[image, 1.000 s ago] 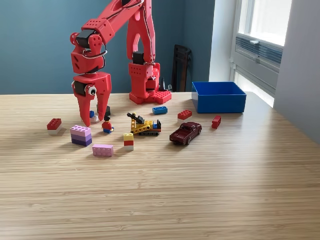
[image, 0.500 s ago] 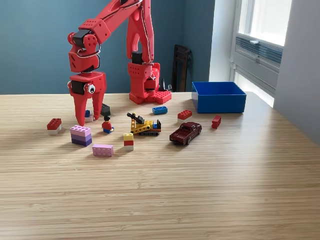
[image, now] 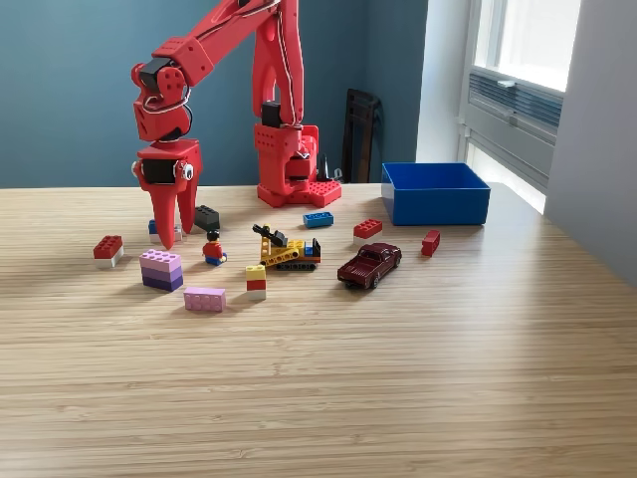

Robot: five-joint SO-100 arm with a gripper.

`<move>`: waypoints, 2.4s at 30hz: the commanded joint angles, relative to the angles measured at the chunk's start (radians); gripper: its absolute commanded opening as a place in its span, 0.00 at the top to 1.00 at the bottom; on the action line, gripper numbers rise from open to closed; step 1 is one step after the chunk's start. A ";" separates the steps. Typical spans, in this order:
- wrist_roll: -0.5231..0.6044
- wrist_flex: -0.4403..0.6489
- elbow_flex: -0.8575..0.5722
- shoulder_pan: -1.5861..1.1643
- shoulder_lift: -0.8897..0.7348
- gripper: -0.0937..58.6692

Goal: Grasp a lego block and put it in the bin.

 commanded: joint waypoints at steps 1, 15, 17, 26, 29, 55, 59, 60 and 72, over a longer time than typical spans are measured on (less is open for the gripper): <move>-0.101 0.046 0.066 0.026 -0.005 0.56; -0.147 0.038 -0.110 0.055 -0.021 0.60; -0.147 0.038 -0.137 0.057 -0.023 0.62; -0.147 0.040 -0.215 0.067 -0.025 0.64; -0.147 0.037 -0.247 0.075 -0.025 0.64; 0.337 0.535 -0.509 -0.181 0.008 1.00; 0.423 0.657 -0.666 -0.342 0.091 1.00; 0.446 0.675 -0.687 -0.385 0.110 1.00; 0.810 0.750 -0.689 -1.195 0.225 1.00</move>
